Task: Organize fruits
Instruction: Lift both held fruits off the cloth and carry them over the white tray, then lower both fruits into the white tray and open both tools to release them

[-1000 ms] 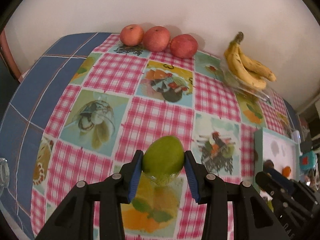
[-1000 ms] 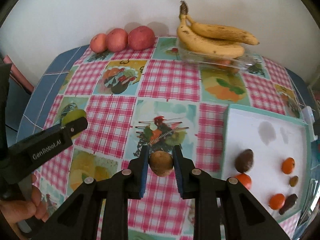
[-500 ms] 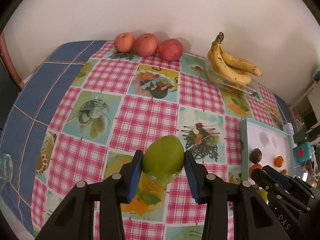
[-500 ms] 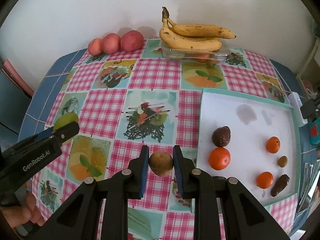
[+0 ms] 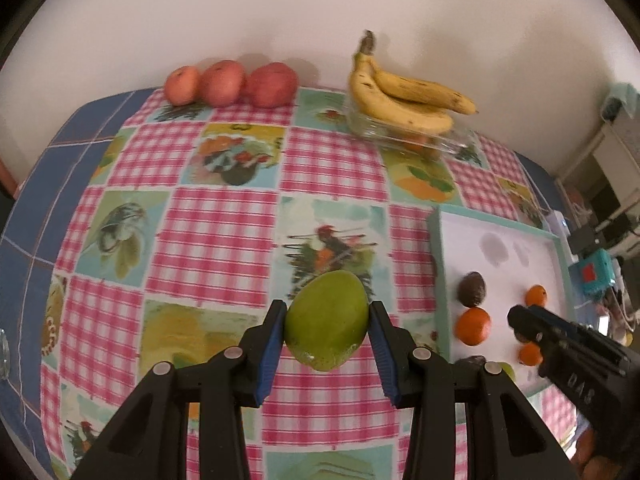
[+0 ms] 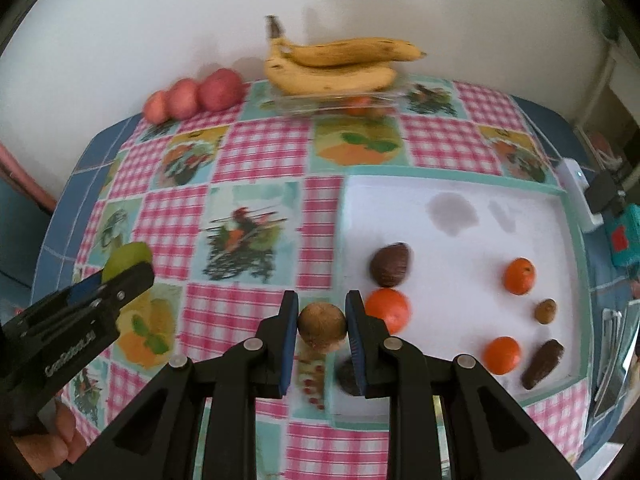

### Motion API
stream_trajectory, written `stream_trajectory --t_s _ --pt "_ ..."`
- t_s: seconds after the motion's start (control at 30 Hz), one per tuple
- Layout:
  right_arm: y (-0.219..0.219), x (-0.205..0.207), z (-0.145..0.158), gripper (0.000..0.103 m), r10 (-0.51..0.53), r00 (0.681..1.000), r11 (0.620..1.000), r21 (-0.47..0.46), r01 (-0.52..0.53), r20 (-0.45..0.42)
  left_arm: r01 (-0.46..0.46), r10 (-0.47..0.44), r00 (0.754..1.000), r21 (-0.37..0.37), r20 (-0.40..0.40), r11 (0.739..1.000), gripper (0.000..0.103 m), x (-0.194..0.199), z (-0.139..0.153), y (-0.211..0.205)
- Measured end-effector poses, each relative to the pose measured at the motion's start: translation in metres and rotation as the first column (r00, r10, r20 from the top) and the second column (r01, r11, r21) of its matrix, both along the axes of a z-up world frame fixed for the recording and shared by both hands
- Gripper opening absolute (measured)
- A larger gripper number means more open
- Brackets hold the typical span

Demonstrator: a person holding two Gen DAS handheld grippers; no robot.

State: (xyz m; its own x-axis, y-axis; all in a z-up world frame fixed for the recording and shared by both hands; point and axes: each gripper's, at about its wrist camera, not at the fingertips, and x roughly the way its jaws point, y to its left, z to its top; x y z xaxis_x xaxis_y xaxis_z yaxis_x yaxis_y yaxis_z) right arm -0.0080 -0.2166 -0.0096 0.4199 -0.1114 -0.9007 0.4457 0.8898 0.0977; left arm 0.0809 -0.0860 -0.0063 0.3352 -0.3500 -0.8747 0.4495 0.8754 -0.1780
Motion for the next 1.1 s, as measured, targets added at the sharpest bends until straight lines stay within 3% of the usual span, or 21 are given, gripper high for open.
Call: stream_trajectory --t_s 0.57,1.1 --pt "-0.100 -0.057 0.000 0.025 -0.237 0.971 0.971 0.020 0.237 0.007 0.162 -0.162 0.987 -0.013 0.008 0.987 0.044 -0.037 0.003 -0.071" --pt "-0.117 -0.050 -0.004 0.025 -0.248 0.969 0.969 0.027 0.247 0.024 0.235 -0.232 0.971 -0.066 0.050 0.970 0.044 -0.016 -0.009 -0.125"
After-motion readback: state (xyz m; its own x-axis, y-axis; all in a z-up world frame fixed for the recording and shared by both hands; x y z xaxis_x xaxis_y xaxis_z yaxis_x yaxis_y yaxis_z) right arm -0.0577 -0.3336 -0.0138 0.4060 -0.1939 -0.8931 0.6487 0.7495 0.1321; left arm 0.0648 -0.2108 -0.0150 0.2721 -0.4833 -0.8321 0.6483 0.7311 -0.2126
